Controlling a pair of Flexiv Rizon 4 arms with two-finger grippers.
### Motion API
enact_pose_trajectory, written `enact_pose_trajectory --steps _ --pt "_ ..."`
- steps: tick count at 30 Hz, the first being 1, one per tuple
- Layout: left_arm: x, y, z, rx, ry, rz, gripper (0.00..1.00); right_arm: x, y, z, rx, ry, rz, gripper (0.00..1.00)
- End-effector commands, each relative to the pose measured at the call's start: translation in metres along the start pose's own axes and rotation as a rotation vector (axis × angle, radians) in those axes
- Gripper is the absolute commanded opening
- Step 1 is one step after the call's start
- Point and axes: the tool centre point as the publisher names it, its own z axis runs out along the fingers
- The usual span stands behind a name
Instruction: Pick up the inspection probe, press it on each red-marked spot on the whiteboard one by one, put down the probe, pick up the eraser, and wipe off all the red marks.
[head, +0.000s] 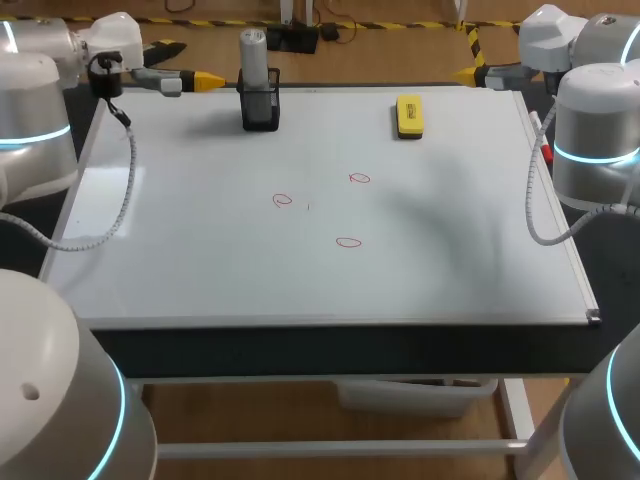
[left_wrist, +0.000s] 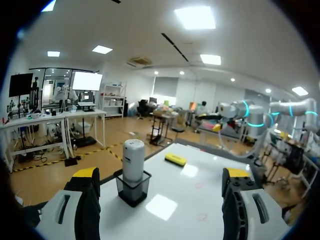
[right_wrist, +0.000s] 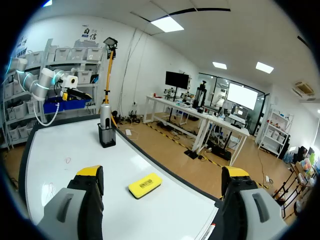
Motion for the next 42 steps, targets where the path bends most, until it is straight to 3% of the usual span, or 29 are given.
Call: enact_pose_trajectory --steps 1,9,24,35,42 --pt "-0.009 0.006 0.008 0.024 0.079 0.009 1.0 0.0 0.0 0.0 0.002 0.001 0.0 1.0" --pt "-0.01 0.01 0.019 0.049 0.194 0.029 1.0 0.0 0.0 0.0 0.002 0.001 0.0 1.0" --pt "-0.032 0.018 0.047 0.09 0.246 0.061 1.0 0.0 0.0 0.0 0.002 0.001 0.0 1.0" --pt "-0.042 0.024 0.06 0.114 0.325 0.053 1.0 0.0 0.0 0.0 0.002 0.001 0.0 1.0" --pt "-0.058 0.025 0.071 0.131 0.388 0.049 1.0 0.0 0.0 0.0 0.002 0.001 0.0 1.0"
